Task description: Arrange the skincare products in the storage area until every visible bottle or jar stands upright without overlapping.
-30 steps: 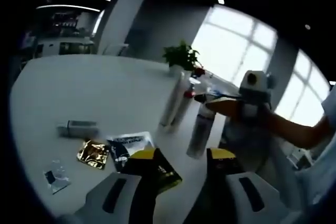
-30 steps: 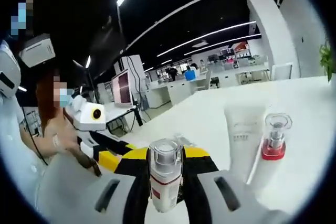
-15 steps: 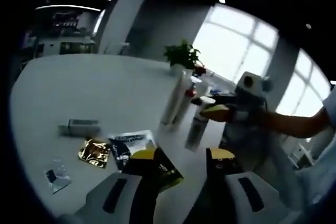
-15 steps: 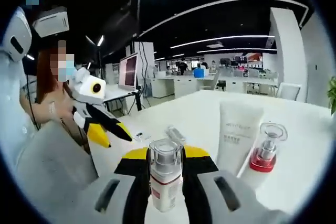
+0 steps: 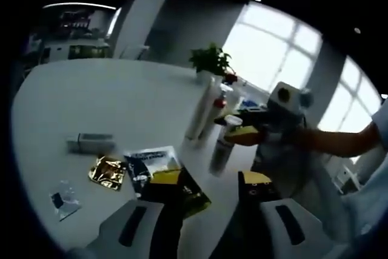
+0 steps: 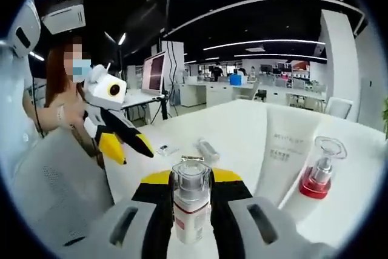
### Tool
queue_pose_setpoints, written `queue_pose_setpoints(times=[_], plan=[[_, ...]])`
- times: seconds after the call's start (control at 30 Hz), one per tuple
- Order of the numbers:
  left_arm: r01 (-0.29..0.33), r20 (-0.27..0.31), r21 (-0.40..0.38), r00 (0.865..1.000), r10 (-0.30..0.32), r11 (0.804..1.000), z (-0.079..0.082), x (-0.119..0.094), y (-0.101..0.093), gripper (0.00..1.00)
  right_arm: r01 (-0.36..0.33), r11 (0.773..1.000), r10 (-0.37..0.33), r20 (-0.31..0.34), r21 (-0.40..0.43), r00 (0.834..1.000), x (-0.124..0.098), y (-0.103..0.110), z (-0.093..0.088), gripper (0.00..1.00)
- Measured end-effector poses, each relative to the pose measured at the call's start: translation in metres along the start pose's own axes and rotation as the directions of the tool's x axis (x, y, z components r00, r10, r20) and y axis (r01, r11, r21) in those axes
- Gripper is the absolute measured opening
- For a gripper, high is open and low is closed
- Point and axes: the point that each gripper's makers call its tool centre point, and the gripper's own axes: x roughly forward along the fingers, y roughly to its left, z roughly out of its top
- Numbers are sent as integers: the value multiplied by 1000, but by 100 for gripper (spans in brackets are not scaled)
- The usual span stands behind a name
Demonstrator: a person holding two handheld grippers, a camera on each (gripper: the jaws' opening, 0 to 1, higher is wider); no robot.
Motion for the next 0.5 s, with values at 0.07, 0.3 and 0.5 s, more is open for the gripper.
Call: queue_pose_setpoints(times=[0.07,0.3,0.5], plan=[[-3,2,-1,1000,3,1000,0,0,1,32,2,1000,-2,-5,-18,1000,0,-1,-1,22],[-4,7,-8,1000,4,1000,1,0,1,32,17,999,-18,-13,-31,1000,3,-5,-5,22],[-6,4,-7,1000,6,1000,0,-1,1,32,-3,999,2,-28,-54,1000,8,2,-9,23]])
